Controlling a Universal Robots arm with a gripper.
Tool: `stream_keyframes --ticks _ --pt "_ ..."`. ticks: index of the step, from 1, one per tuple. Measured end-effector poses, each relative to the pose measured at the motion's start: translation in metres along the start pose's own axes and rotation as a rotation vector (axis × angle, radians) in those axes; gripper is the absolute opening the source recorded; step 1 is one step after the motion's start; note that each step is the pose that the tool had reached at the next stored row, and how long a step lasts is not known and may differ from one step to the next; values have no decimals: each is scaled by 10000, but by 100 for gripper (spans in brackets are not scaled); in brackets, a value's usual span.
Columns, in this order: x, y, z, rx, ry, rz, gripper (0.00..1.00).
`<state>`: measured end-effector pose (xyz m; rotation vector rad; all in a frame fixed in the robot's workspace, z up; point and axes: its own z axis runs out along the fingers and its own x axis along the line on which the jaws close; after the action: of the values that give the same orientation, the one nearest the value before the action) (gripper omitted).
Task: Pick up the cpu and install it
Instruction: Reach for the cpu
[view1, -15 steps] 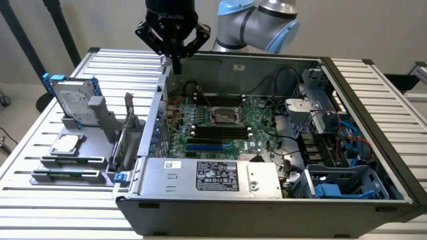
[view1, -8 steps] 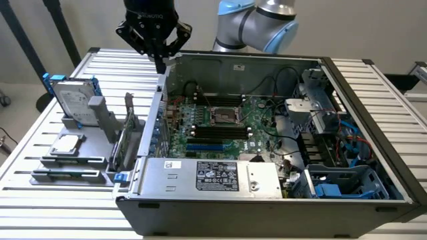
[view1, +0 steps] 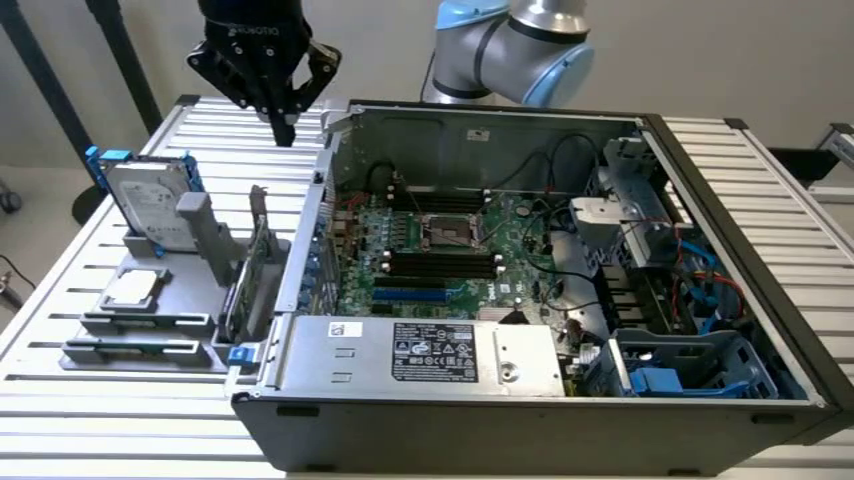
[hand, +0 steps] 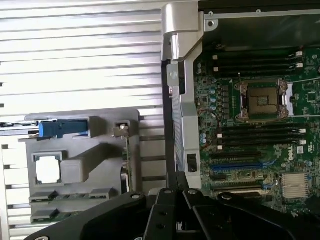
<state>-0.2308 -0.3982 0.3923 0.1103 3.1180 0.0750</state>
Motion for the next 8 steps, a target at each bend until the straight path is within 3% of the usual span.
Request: stream_keyframes --ticks 8 --pt "362 -26 9 1 1 1 11"
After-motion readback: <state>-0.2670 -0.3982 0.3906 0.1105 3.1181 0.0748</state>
